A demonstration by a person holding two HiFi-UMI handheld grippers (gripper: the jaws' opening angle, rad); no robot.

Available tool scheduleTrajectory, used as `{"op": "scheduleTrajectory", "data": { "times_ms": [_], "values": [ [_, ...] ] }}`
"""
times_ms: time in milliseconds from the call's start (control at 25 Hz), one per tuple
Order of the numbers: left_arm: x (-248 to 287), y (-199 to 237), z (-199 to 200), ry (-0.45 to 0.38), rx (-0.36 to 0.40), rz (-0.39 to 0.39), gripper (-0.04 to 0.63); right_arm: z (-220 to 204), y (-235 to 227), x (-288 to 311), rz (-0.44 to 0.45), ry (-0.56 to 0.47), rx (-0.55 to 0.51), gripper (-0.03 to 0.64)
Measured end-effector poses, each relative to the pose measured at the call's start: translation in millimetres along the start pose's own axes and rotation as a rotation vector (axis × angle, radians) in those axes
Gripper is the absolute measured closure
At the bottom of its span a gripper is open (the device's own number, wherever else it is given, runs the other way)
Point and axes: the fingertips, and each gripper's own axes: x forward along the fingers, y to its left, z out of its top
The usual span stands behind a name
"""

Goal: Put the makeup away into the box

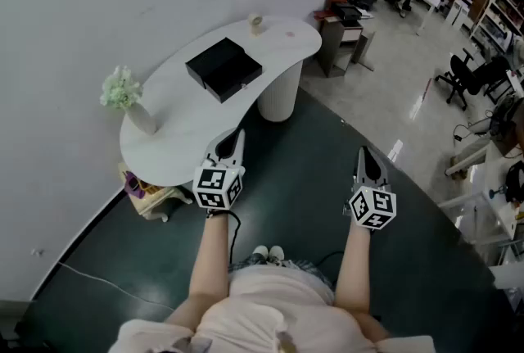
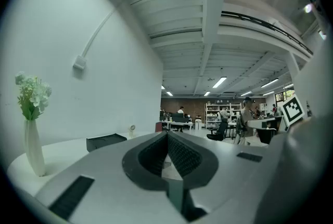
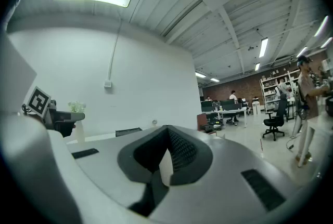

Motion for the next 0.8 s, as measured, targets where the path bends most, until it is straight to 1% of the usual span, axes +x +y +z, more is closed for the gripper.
{"op": "scheduleTrajectory", "data": {
  "times_ms": [520,800],
  "values": [
    [2.6,-3.8,0.0,-0.003,-0.002,0.003,0.569,2.4,3.3,1.7,0.032,-0.011,0.006,0.601],
    [-3.2,-7.3,-5.9,0.006,-0.005,0.004,0.569,-5.3,5.0,-2.7,0.05,-0.009,0.046,0.601]
  ]
}}
